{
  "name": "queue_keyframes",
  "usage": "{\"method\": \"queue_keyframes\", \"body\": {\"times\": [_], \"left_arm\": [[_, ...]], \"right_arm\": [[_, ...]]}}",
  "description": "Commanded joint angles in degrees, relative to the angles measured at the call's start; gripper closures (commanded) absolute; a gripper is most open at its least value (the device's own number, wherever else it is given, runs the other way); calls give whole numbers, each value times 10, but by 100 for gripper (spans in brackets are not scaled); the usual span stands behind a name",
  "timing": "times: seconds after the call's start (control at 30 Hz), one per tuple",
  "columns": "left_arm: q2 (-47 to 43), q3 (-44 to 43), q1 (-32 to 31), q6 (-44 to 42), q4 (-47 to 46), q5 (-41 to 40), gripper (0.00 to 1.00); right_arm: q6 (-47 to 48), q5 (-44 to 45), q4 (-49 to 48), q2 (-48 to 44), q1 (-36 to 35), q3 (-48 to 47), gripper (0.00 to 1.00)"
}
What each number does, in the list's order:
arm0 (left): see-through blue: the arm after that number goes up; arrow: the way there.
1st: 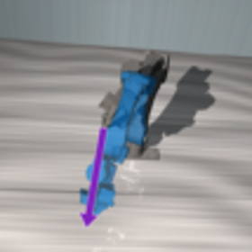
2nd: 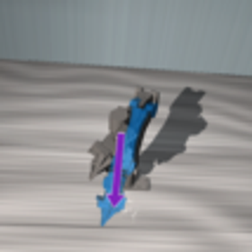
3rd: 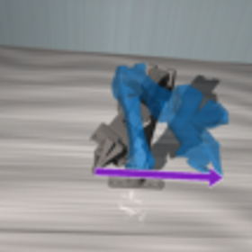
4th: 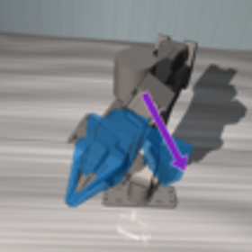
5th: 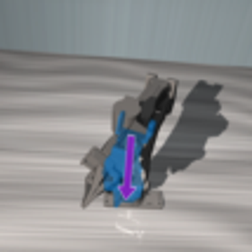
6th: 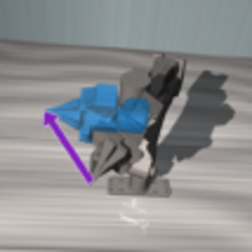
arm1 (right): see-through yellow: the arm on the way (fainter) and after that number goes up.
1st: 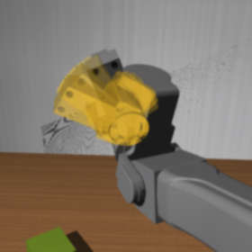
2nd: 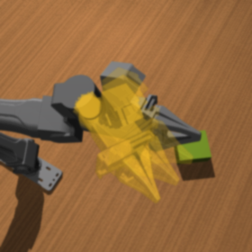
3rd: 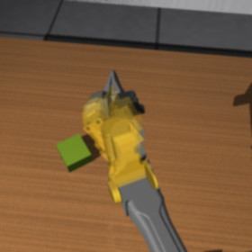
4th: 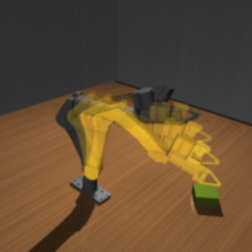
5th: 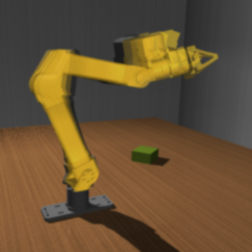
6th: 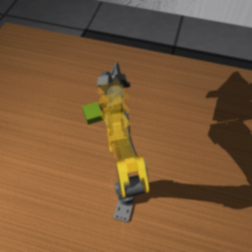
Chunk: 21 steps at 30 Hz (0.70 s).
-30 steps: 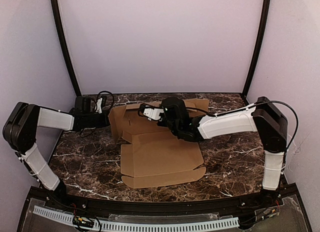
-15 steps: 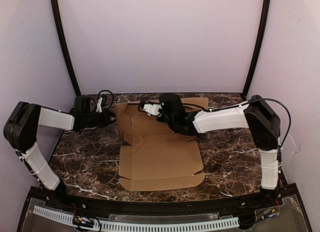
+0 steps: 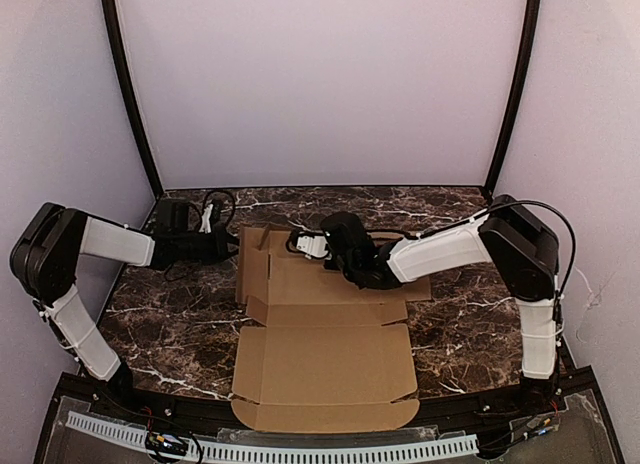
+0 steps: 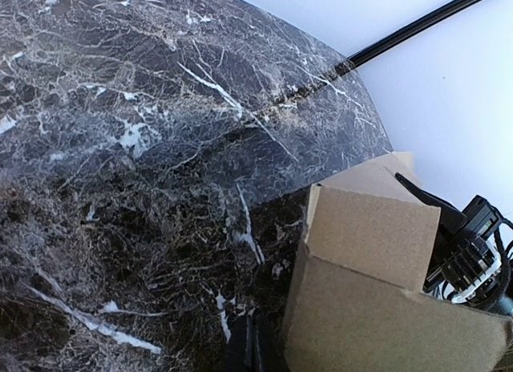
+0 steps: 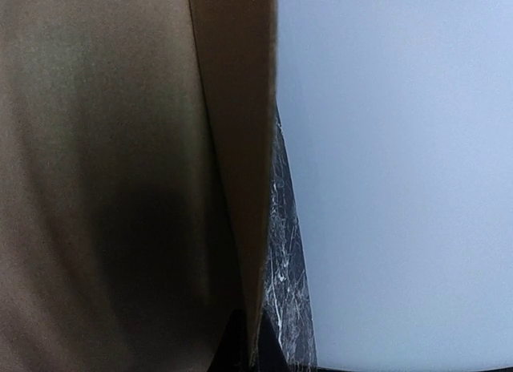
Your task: Fold the paper box
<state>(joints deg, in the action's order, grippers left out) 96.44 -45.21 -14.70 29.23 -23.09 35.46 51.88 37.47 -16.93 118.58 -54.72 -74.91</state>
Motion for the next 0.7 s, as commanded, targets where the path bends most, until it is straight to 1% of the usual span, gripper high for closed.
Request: {"method": "queue_keyframes", "body": {"times": [0.0, 0.27, 0.43, 0.67], "left_arm": [[-28, 24, -25, 4, 2, 0, 99], [-62, 68, -32, 0, 3, -5, 99], [-81, 84, -32, -6, 8, 3, 99], [-111, 106, -34, 4, 3, 31, 99]], "right_arm": [[9, 18, -49, -11, -19, 39, 100], [35, 36, -99, -41, -34, 70, 100], [82, 51, -151, -59, -41, 94, 100], [160, 86, -251, -65, -53, 116, 100]]}}
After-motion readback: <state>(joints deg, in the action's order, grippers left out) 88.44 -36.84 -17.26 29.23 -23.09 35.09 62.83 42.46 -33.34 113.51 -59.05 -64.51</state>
